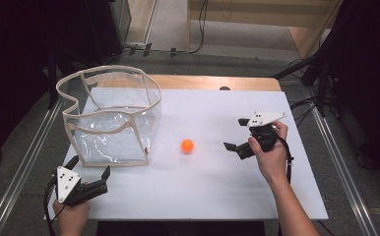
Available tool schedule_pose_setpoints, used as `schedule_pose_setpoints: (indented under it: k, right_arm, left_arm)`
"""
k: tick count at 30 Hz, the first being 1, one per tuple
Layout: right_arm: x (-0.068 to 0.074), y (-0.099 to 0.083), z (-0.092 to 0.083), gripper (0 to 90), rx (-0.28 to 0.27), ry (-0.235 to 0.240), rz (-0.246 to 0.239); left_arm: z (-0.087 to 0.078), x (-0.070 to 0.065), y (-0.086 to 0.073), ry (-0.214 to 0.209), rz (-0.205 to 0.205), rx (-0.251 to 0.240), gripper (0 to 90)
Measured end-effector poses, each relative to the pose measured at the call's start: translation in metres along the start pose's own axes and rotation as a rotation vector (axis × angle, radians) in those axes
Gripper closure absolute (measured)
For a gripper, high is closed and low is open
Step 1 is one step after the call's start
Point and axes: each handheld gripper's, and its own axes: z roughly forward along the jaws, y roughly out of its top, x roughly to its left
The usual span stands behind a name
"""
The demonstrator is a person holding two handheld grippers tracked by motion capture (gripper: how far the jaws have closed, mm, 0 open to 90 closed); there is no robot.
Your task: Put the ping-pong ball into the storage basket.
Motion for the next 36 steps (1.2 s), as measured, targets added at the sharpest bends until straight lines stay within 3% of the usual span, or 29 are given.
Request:
schedule_pose_setpoints:
  k: [36]
  right_arm:
    - [0.002,0.025,0.028,0.0,0.096,0.065,-0.039]
  left_arm:
    - [0.0,0.0,0.0,-0.002,0.0,0.002,0.0]
